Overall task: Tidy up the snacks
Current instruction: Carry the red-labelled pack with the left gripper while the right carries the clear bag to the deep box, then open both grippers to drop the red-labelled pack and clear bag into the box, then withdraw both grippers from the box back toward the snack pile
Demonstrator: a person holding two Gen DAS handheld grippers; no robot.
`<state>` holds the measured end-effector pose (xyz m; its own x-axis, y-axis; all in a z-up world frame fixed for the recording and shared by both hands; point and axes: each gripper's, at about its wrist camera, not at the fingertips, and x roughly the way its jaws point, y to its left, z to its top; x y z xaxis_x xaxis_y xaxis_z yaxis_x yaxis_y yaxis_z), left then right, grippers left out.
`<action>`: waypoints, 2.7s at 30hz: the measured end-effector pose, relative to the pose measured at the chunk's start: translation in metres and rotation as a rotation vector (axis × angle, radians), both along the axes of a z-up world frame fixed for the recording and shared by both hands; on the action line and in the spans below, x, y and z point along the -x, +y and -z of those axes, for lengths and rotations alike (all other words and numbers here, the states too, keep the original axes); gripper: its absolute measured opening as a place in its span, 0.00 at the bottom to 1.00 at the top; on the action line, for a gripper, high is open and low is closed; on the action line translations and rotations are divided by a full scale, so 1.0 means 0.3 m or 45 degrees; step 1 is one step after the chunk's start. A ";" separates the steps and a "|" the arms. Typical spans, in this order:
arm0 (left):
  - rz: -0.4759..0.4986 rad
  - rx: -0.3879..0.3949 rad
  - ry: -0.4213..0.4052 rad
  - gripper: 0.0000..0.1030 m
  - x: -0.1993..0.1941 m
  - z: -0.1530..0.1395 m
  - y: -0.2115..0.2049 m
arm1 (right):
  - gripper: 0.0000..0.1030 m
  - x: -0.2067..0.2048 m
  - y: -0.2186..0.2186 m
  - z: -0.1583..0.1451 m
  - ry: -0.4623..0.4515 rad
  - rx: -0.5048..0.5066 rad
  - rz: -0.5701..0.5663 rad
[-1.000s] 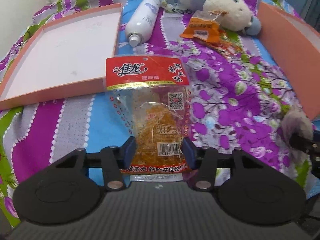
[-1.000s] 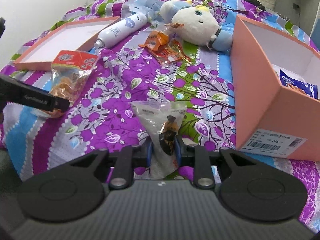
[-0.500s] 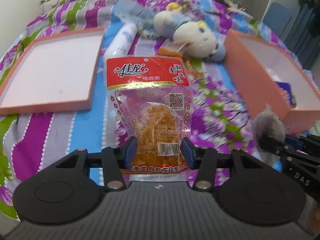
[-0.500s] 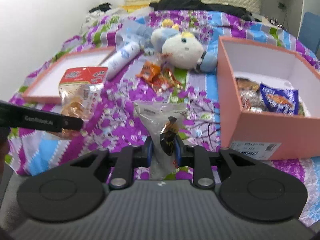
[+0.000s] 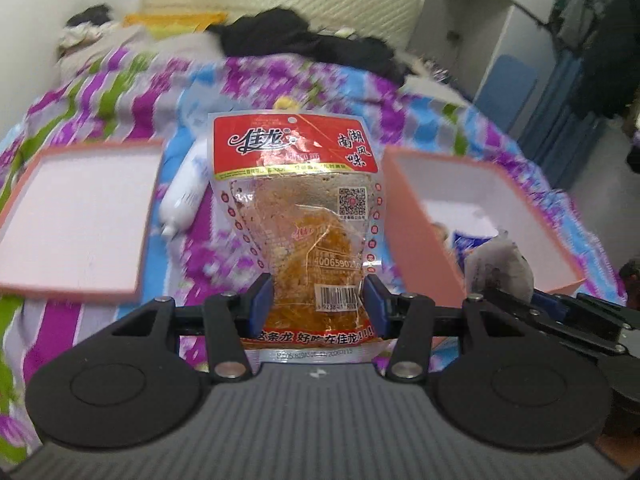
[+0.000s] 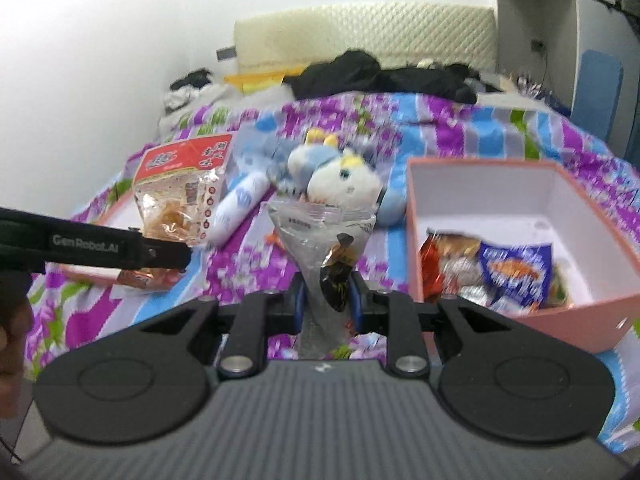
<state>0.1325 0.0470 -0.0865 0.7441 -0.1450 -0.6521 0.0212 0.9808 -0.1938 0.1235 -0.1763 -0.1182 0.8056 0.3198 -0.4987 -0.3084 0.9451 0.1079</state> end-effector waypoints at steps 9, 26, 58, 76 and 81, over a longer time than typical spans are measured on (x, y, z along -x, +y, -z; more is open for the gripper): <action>0.082 0.022 -0.158 0.53 -0.098 -0.193 -0.116 | 0.25 -0.053 -0.134 -0.133 -0.145 0.057 0.131; 0.357 0.073 -0.076 0.53 -0.428 -0.132 -0.554 | 0.25 -0.273 -0.498 -0.075 -0.103 0.058 0.395; 0.451 0.057 0.076 0.75 -0.645 0.017 -0.670 | 0.46 -0.415 -0.595 0.094 0.071 0.008 0.502; 0.352 0.052 -0.170 0.75 -0.217 -0.218 -0.390 | 0.46 -0.104 -0.362 -0.126 -0.159 -0.041 0.382; 0.299 0.046 -0.197 0.75 -0.126 -0.213 -0.314 | 0.46 -0.045 -0.296 -0.117 -0.154 -0.061 0.315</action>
<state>0.1704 -0.0473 -0.0224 0.7779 -0.3461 -0.5245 0.2790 0.9381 -0.2053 0.1370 -0.2652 -0.0832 0.9149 0.1265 -0.3834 -0.0819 0.9880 0.1306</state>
